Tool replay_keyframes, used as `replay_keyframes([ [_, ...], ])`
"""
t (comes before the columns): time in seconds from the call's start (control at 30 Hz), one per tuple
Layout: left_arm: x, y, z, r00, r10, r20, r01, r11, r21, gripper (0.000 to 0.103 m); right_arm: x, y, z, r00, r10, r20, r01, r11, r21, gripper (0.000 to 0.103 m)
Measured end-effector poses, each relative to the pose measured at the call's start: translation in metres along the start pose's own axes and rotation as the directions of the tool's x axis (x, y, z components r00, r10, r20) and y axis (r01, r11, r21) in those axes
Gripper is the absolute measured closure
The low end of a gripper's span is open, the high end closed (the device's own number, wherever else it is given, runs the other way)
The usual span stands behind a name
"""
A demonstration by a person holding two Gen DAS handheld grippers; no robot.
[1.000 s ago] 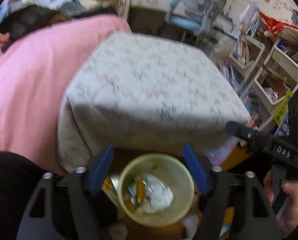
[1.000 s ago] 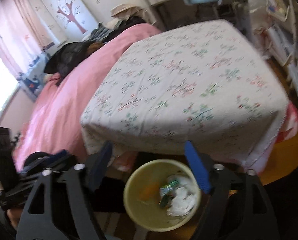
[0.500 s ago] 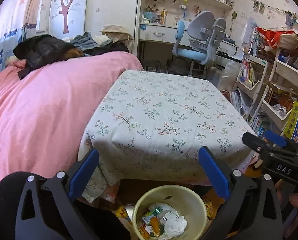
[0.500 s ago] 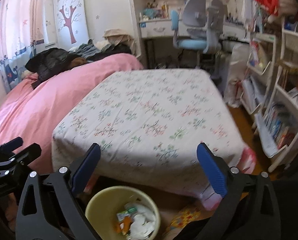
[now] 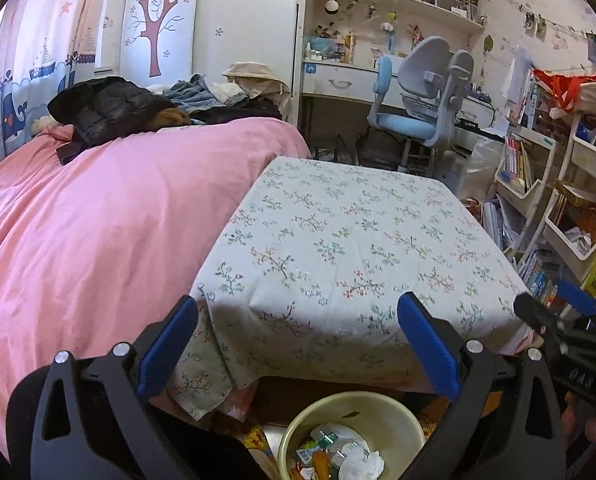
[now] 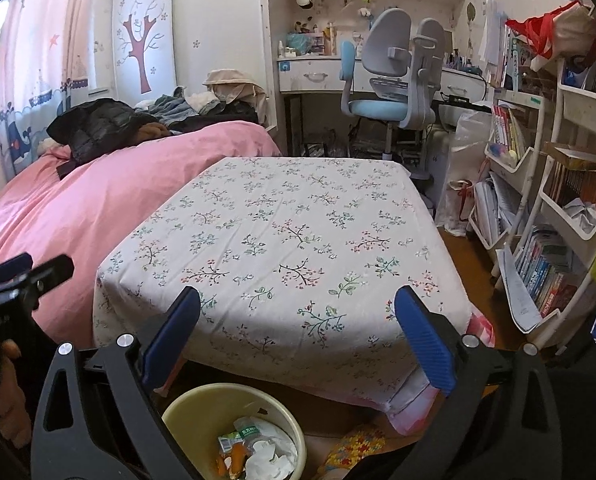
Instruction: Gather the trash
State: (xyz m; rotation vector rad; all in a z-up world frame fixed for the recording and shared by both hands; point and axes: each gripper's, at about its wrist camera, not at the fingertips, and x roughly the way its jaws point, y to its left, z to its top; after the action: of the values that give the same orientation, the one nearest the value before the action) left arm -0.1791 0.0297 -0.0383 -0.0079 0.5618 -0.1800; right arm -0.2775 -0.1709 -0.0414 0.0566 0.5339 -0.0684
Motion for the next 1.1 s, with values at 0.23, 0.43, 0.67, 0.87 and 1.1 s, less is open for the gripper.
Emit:
replay_keyframes([
  [0.23, 0.000, -0.006, 0.011, 0.999, 0.004, 0.041, -0.006, 1.000, 0.030, 0.008, -0.003, 0.004, 0.002, 0.999, -0.017, 0.036, 0.017, 1.000, -0.017, 0.009],
  [0.43, 0.006, -0.009, 0.022, 0.998, 0.026, 0.065, -0.029, 0.999, 0.044, 0.008, -0.003, 0.002, 0.002, 0.999, -0.019, 0.044, 0.020, 1.000, -0.007, 0.009],
  [0.67, 0.010, -0.013, 0.017, 0.998, 0.042, 0.056, -0.046, 0.996, 0.074, 0.008, 0.002, 0.001, 0.001, 0.999, -0.021, 0.031, 0.021, 1.000, -0.003, 0.008],
  [0.87, 0.012, -0.009, 0.013, 0.998, 0.057, 0.030, -0.059, 0.996, 0.072, 0.008, 0.006, 0.004, -0.001, 1.000, -0.020, 0.019, 0.020, 1.000, -0.015, 0.007],
  [1.1, 0.013, -0.010, 0.013, 0.997, 0.070, 0.019, -0.071, 0.995, 0.076, 0.008, 0.008, 0.003, -0.003, 1.000, -0.024, 0.013, 0.025, 1.000, -0.015, 0.007],
])
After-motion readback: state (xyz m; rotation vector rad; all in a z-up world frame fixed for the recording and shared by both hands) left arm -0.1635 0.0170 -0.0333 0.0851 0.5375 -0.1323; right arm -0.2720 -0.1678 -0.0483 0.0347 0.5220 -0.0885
